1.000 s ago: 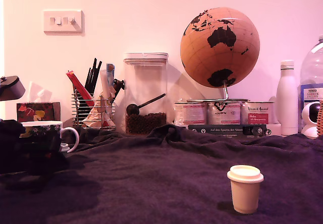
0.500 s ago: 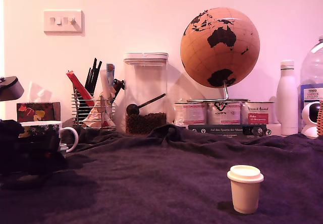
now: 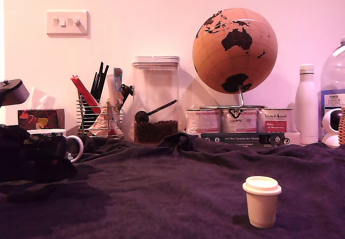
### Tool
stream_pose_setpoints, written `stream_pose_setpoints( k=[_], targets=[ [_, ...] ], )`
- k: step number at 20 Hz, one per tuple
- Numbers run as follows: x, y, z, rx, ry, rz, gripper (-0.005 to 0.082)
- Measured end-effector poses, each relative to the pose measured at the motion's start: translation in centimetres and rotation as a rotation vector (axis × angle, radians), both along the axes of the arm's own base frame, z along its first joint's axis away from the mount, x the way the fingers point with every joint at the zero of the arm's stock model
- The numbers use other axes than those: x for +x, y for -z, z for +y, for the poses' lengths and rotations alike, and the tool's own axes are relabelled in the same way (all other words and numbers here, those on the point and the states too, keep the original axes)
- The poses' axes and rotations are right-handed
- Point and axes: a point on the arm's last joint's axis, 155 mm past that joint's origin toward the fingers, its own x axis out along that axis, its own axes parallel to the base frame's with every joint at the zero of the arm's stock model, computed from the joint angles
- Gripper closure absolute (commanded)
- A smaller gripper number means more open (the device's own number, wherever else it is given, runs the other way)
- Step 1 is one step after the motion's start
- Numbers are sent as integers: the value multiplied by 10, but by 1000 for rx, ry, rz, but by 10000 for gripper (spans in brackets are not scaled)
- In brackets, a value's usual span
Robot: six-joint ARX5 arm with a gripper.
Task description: Pick up the coffee capsules on the table and drop them inside the coffee cup
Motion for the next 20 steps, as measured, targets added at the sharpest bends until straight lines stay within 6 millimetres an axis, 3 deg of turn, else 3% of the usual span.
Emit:
stream_pose_setpoints(
  k=[14,20],
  targets=[
    [8,6,-10,-3,41,10,184],
    [8,6,-8,10,40,4,405]
  ],
)
